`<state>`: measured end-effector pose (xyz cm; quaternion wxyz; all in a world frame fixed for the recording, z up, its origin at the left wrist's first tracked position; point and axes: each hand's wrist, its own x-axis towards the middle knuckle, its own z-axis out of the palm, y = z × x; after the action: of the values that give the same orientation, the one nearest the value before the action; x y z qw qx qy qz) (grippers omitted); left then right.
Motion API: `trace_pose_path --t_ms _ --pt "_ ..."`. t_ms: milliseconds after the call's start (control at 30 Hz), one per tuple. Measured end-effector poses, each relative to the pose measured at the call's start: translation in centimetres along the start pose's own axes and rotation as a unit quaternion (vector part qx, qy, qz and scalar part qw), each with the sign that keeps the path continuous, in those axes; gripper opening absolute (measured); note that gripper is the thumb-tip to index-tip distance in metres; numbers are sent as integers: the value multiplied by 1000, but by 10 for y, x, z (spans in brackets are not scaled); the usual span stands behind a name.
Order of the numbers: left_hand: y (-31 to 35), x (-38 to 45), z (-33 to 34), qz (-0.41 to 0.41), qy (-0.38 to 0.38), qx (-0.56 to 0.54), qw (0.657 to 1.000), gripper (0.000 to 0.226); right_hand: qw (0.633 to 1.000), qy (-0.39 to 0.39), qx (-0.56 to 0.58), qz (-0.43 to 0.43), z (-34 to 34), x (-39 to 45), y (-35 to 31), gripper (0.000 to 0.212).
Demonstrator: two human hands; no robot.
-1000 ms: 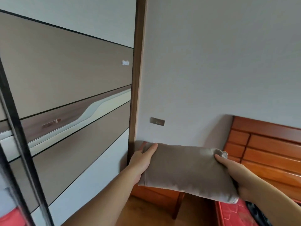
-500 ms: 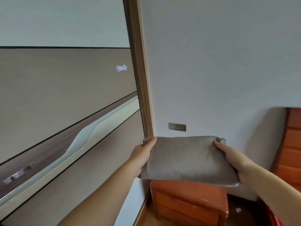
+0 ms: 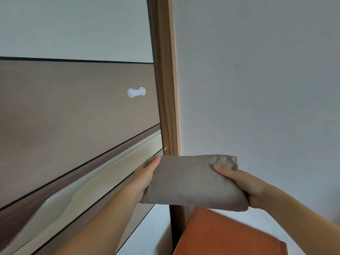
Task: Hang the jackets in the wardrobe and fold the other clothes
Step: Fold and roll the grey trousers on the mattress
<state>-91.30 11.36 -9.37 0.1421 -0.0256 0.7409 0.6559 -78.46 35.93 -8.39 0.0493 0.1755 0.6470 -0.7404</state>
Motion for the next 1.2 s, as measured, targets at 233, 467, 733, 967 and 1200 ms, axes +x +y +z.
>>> trace_pose_path --t_ms 233,467,733,967,1200 --pt "38 120 37 5 -60 9 998 46 999 12 33 37 -27 101 -35 46" --pt "73 199 55 65 -99 88 989 54 994 32 106 21 -50 191 -59 40" --pt "108 267 79 151 -10 195 969 29 980 33 194 -41 -90 264 -107 22" --pt "113 321 92 279 21 851 444 29 981 70 175 -52 -104 306 -116 30" --pt "108 344 110 78 -55 983 155 71 986 55 153 -30 -100 325 -114 36"
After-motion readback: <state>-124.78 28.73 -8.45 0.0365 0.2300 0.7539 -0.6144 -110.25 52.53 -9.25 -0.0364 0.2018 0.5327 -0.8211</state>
